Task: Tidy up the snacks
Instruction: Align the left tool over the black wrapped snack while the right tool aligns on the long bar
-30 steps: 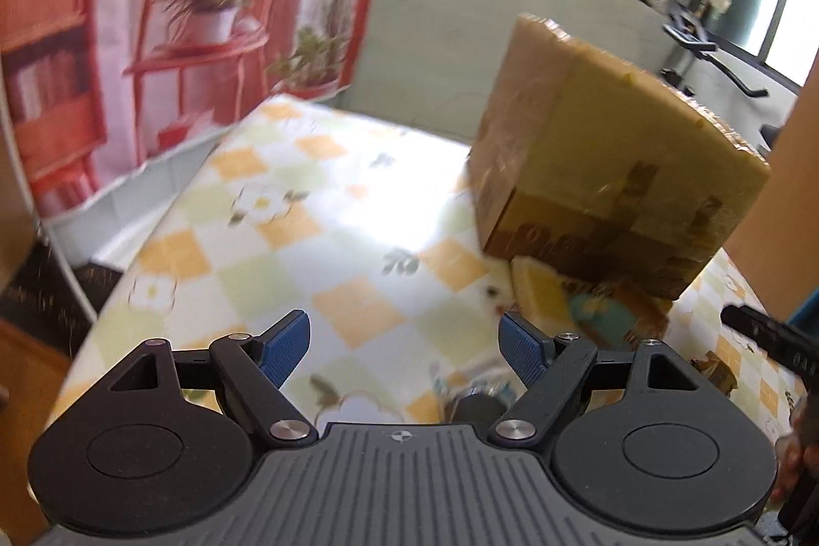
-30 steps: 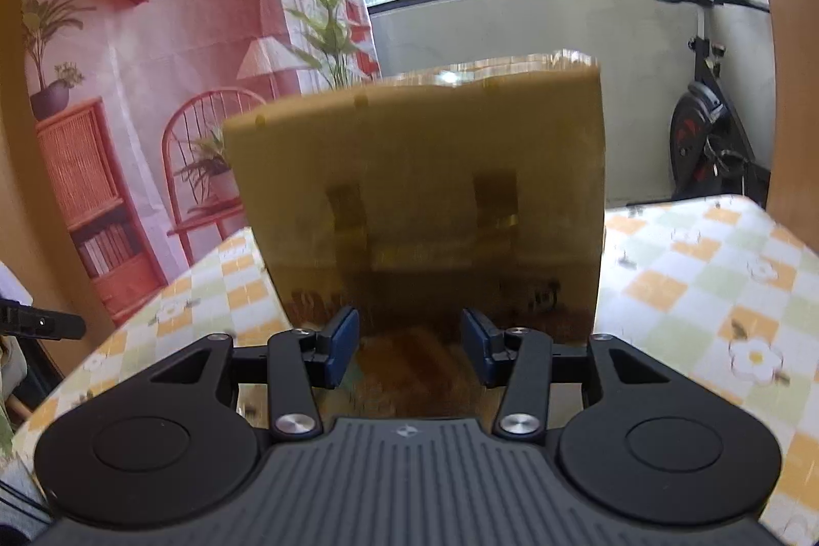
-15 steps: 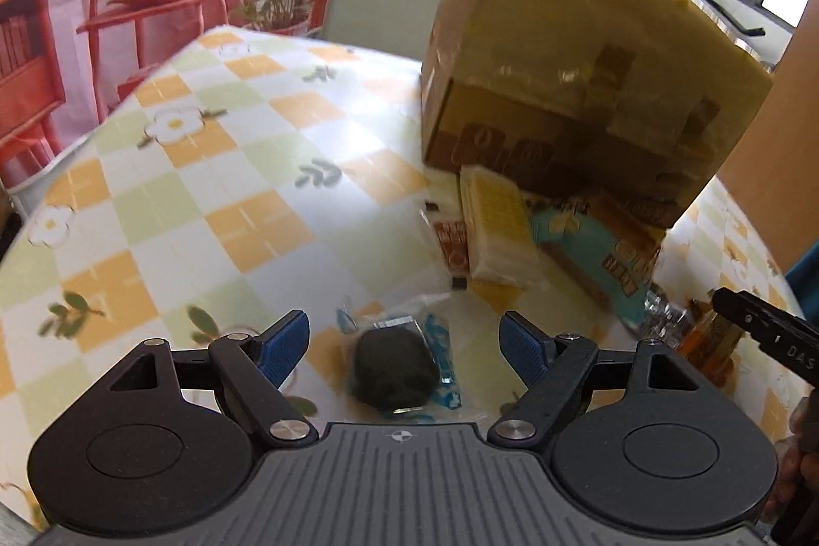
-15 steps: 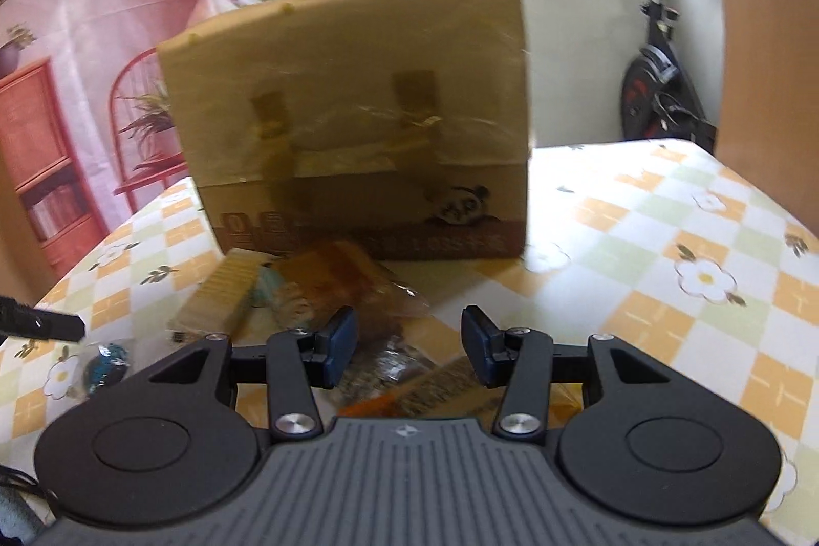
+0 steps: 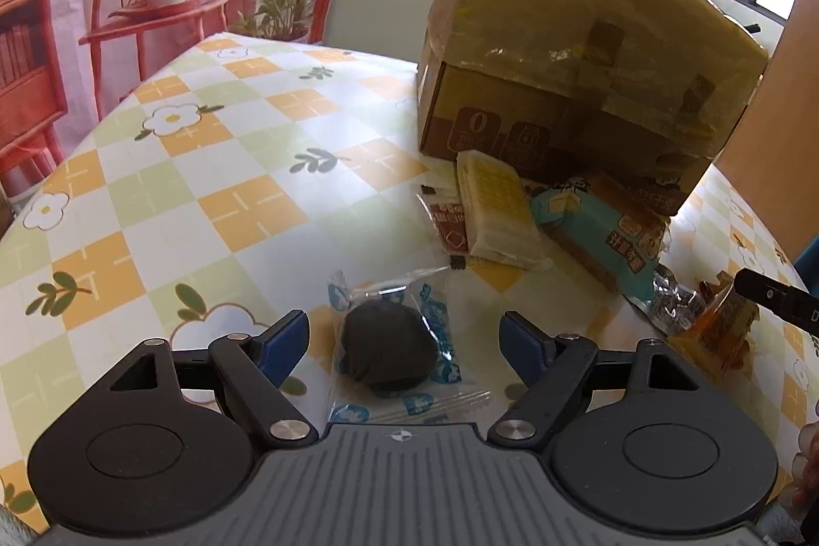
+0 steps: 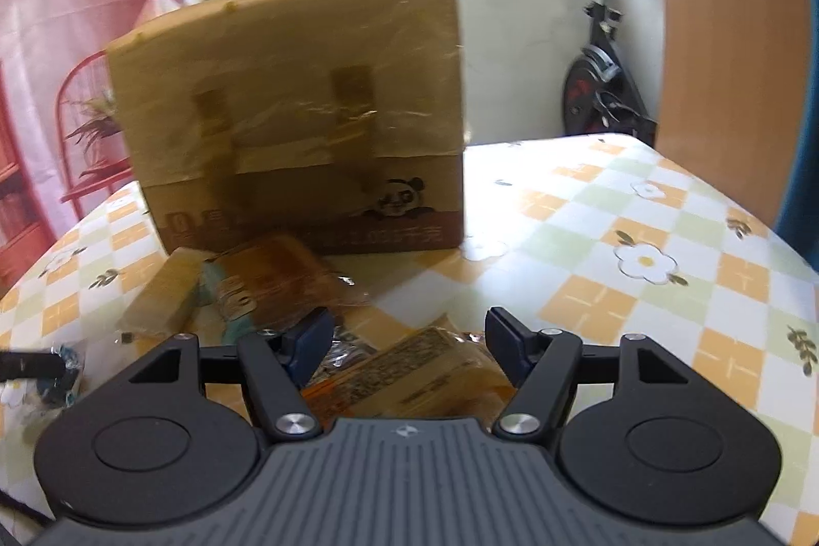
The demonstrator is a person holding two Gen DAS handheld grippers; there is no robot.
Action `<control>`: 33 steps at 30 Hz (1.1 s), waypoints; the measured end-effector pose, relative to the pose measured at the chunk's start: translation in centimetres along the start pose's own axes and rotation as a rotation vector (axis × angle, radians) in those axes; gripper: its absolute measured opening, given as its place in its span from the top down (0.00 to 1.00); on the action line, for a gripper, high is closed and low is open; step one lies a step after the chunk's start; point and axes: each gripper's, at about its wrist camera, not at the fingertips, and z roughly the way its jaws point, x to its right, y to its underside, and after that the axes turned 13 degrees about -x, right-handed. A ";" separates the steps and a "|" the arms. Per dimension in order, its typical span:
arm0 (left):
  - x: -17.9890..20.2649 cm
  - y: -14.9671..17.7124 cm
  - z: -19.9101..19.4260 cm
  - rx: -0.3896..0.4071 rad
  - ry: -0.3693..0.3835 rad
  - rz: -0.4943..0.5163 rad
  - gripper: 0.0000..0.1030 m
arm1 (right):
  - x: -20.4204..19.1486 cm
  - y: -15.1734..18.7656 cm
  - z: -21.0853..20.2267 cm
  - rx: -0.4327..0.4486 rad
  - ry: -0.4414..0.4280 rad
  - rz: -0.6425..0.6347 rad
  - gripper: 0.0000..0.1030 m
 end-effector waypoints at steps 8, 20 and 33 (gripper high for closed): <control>-1.0 0.0 0.1 -0.012 0.015 -0.045 0.19 | 0.6 0.4 0.1 -0.087 -0.017 0.099 0.32; -0.6 0.1 0.1 -0.010 0.023 -0.029 0.19 | -1.9 0.8 1.4 -0.123 -0.082 -0.016 0.30; -0.5 0.1 0.3 -0.017 0.018 -0.024 0.19 | -3.9 1.6 3.7 -0.128 -0.093 -0.207 0.30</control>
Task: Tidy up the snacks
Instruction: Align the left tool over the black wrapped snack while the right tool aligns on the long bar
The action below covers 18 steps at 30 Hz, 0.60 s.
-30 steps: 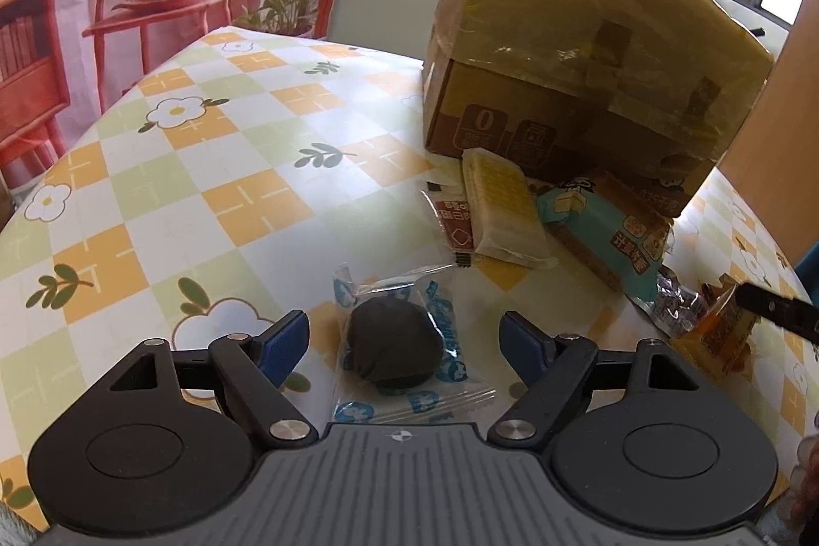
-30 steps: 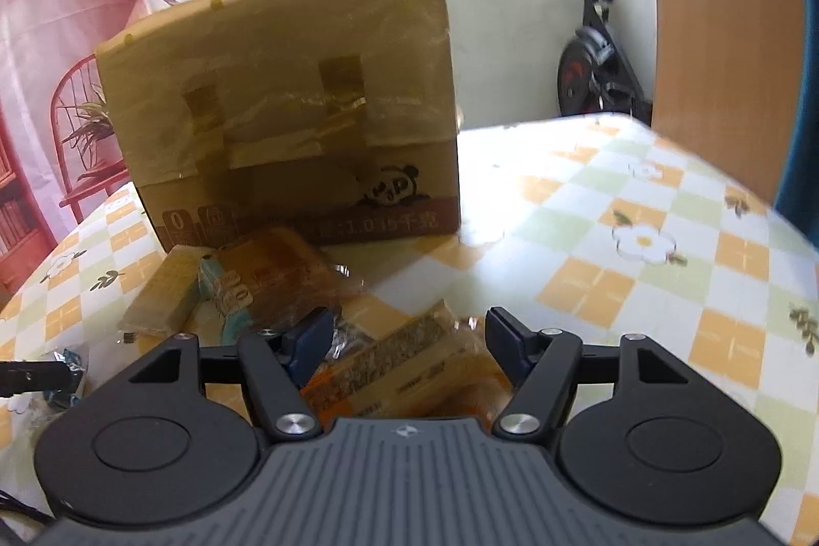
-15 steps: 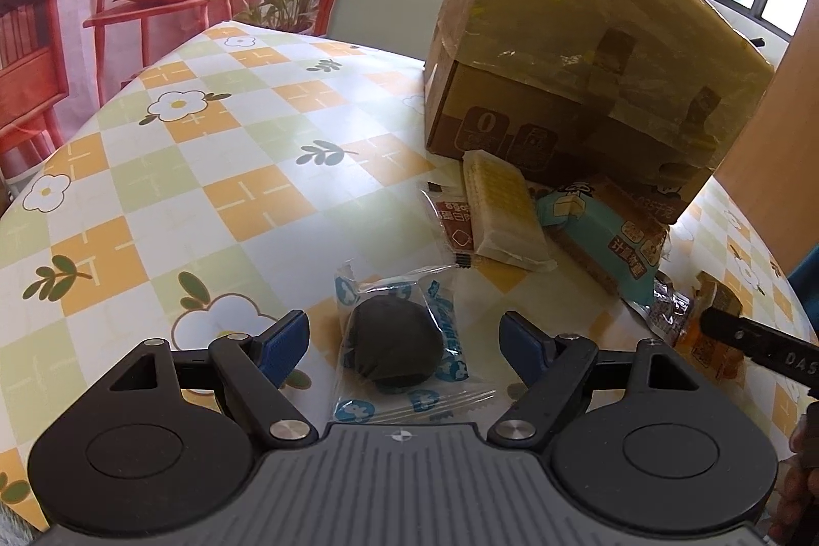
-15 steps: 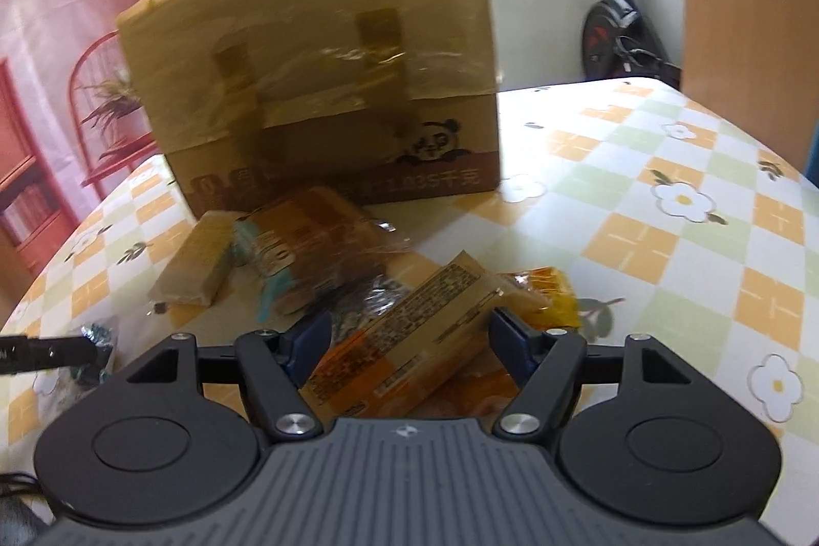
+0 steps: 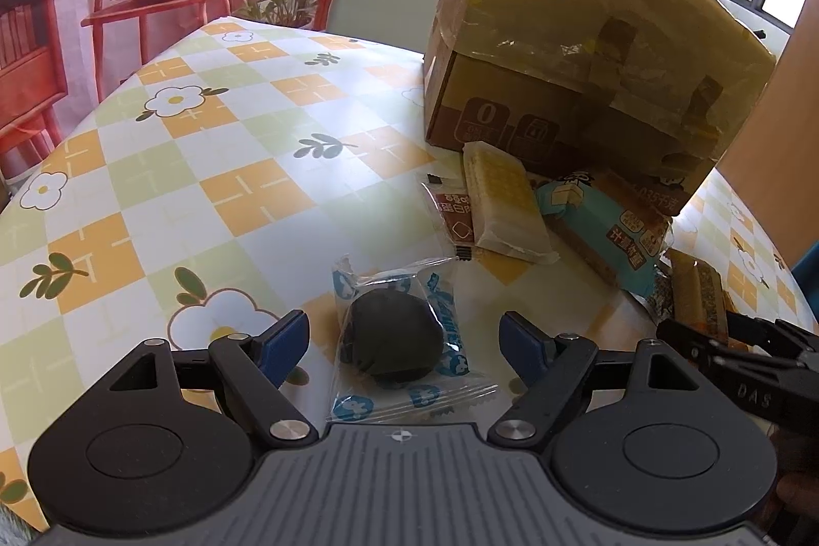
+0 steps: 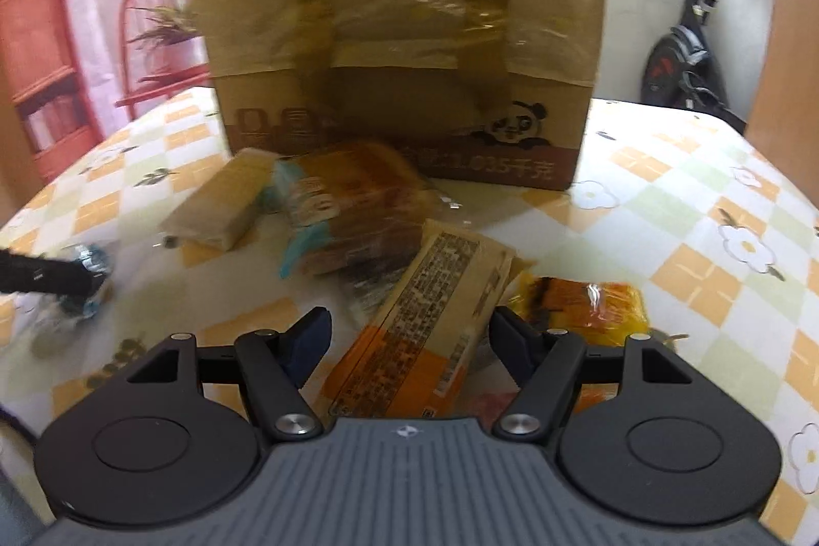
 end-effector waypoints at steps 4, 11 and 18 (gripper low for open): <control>-0.1 0.0 0.0 0.002 0.001 0.003 0.19 | -0.6 0.5 -0.5 0.019 -0.015 -0.037 0.33; -0.3 0.1 0.2 -0.002 -0.003 0.000 0.19 | 0.4 0.6 -1.0 0.050 -0.036 0.031 0.35; -0.3 0.2 0.5 -0.010 -0.004 -0.003 0.22 | 0.8 0.7 -1.2 0.065 -0.056 0.045 0.43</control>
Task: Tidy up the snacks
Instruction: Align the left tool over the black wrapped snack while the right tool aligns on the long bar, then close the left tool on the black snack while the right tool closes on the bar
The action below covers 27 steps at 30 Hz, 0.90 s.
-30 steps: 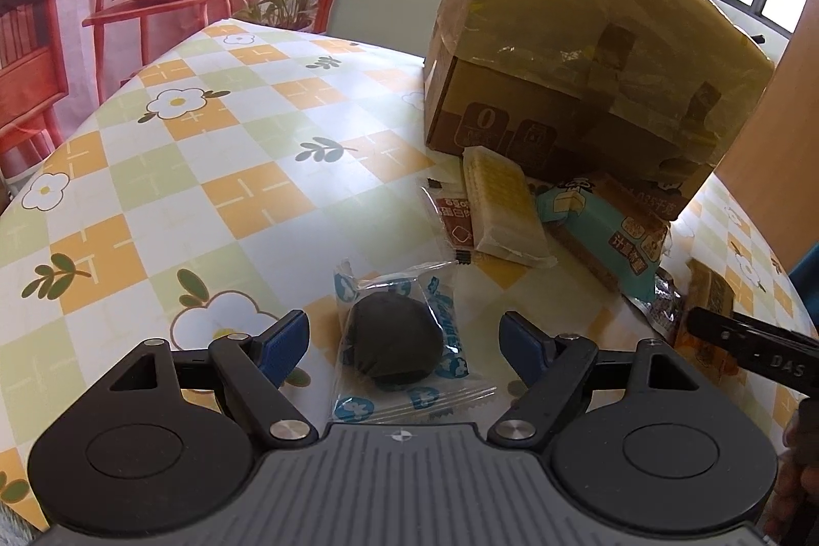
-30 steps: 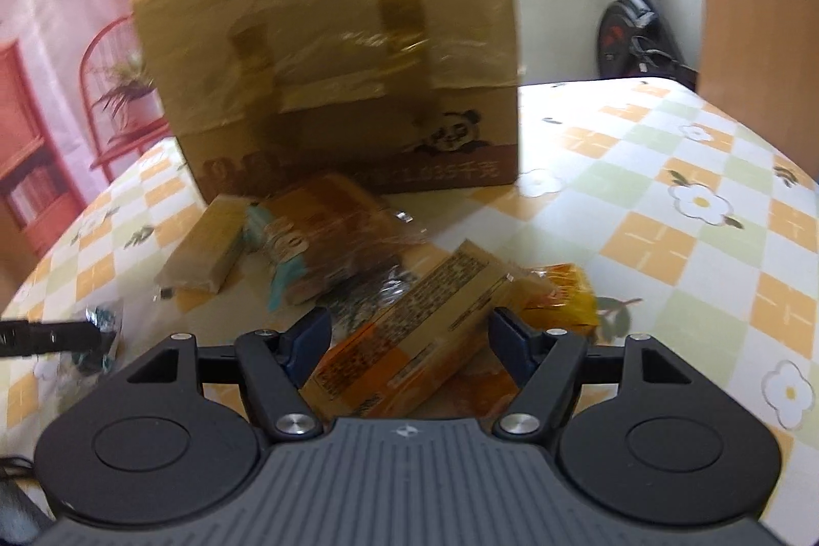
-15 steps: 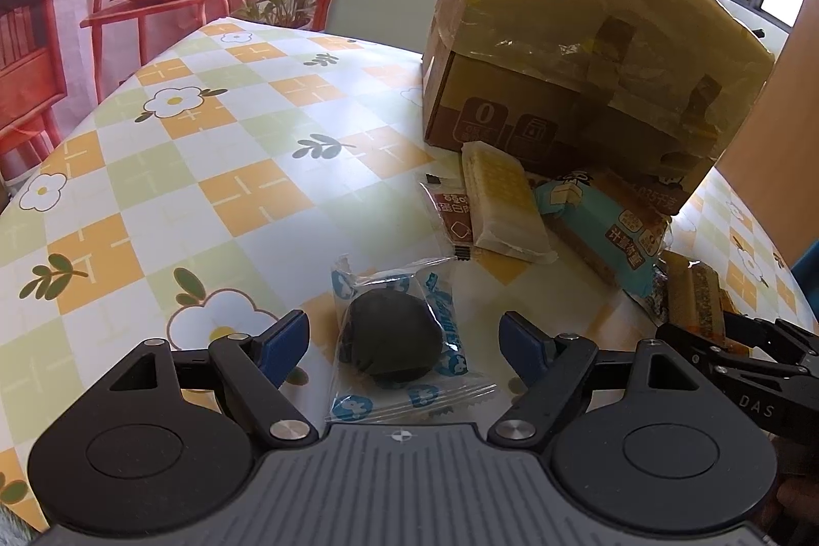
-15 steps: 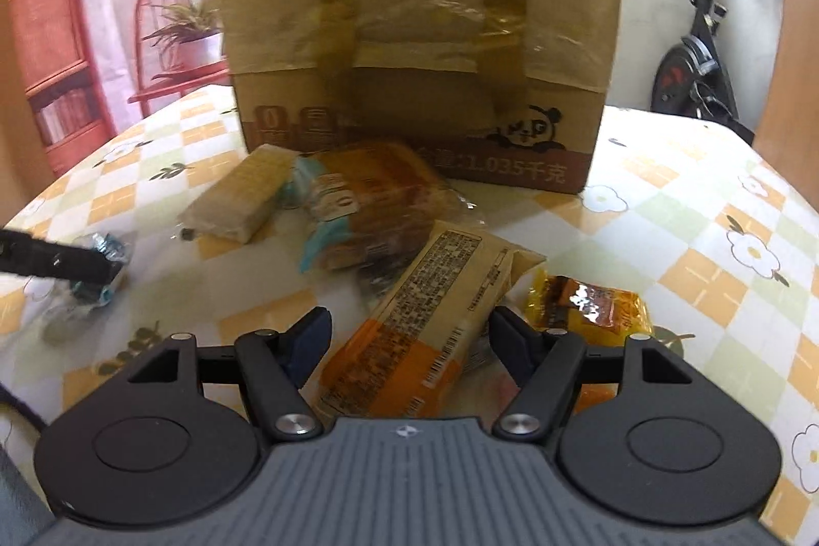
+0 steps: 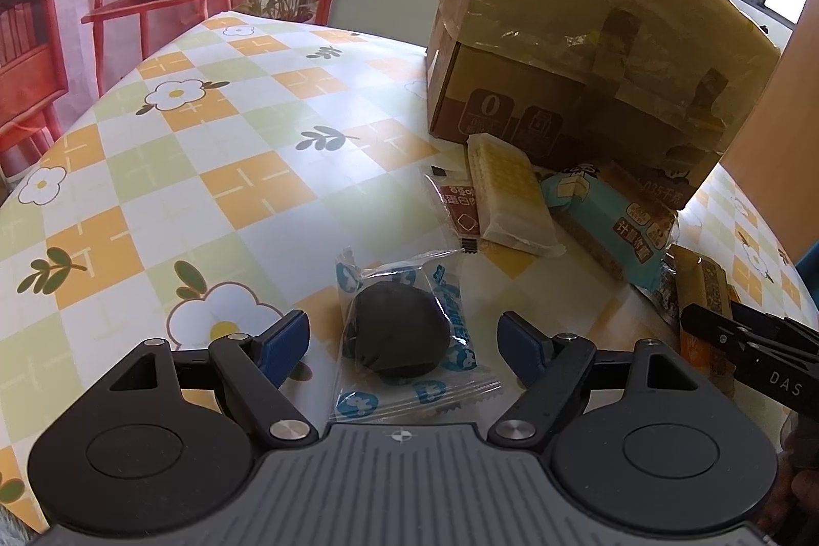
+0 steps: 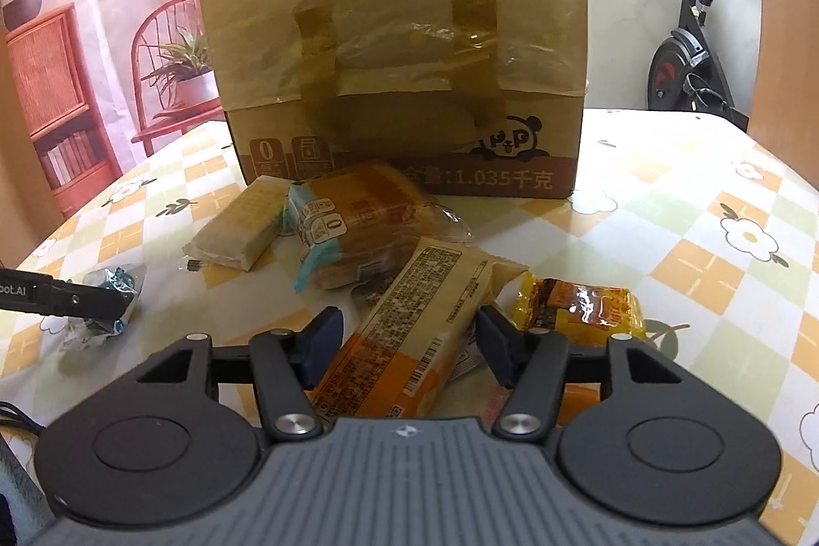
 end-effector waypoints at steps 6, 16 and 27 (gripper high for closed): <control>-0.5 0.1 -0.1 0.016 0.036 -0.022 0.48 | -0.2 0.1 0.0 0.003 -0.012 -0.008 0.44; 0.1 0.2 -0.6 0.050 0.052 0.010 0.52 | -0.1 0.1 0.1 -0.005 -0.015 -0.005 0.44; 0.0 0.3 -0.7 0.051 0.056 0.024 0.52 | 0.0 0.2 0.1 -0.007 -0.039 0.002 0.48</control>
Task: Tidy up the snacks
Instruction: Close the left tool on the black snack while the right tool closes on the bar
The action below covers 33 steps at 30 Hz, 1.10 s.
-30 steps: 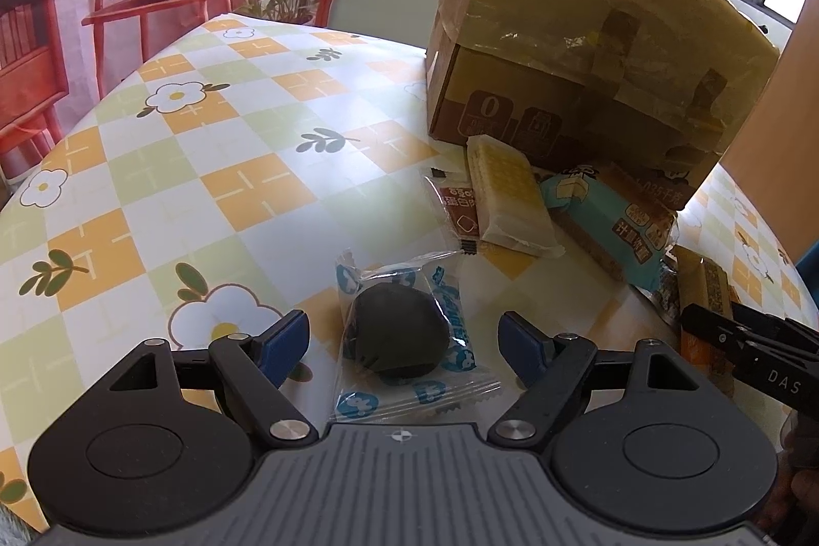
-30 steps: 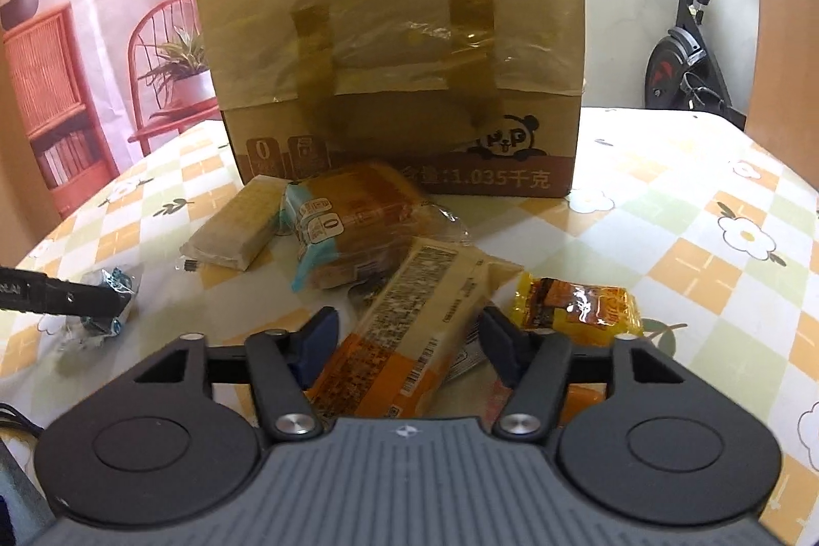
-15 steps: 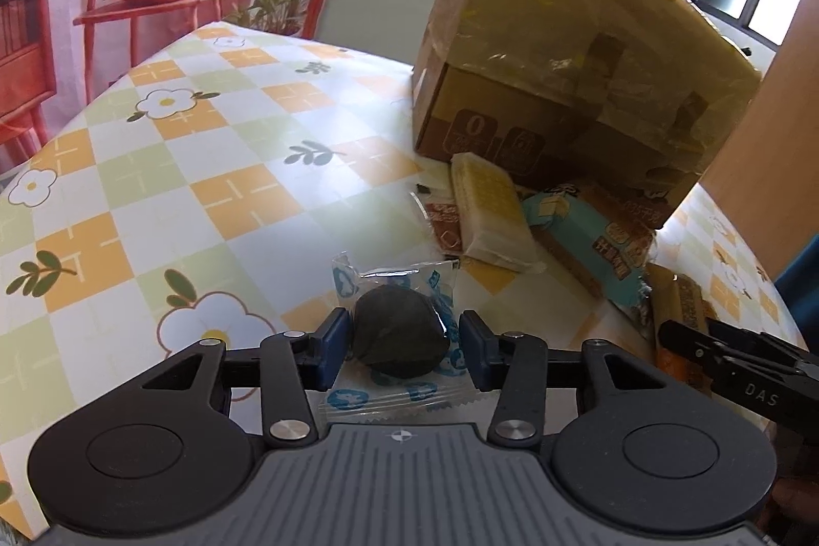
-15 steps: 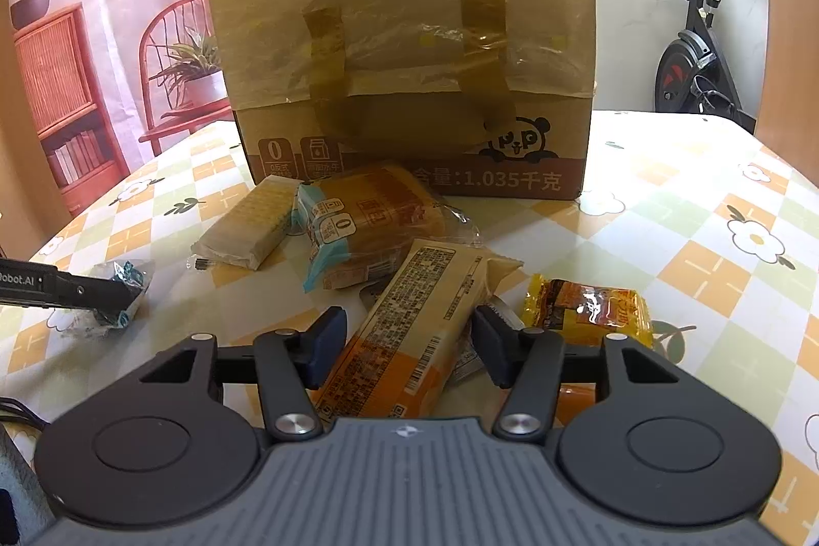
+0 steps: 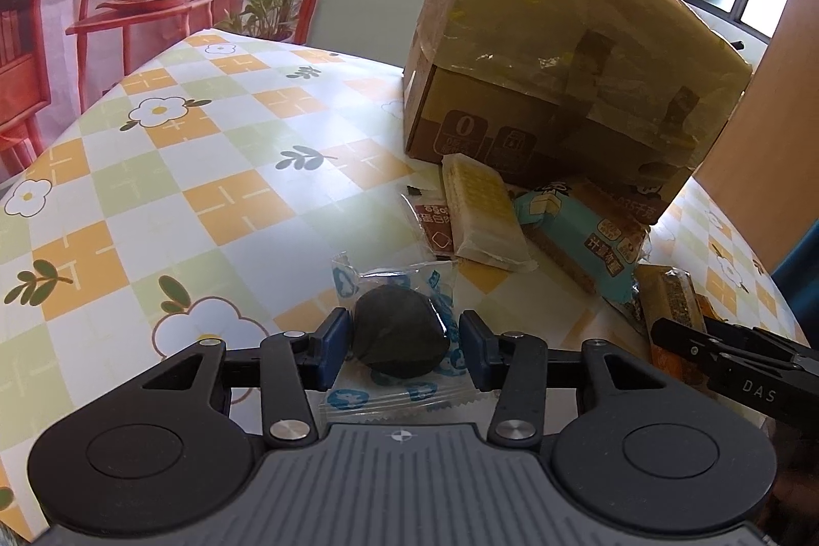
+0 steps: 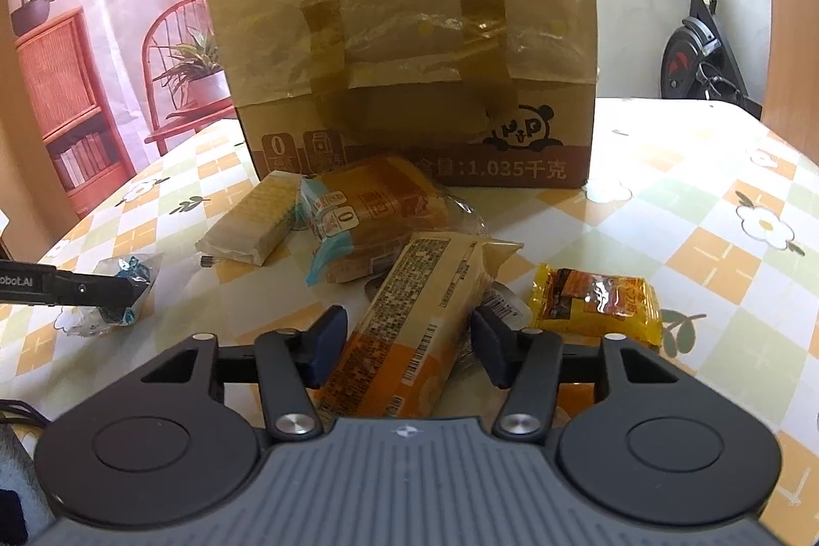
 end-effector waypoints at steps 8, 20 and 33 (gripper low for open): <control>-0.1 0.0 -0.2 0.002 0.001 0.010 0.52 | -0.1 -0.1 -0.4 0.024 -0.010 -0.009 0.51; 0.0 0.0 -0.2 -0.002 0.008 0.026 0.52 | 0.6 -0.3 -1.5 0.066 -0.002 0.022 0.52; 0.1 0.0 -0.1 -0.005 0.005 0.028 0.52 | -0.3 -0.4 -0.8 0.006 0.130 -0.032 0.50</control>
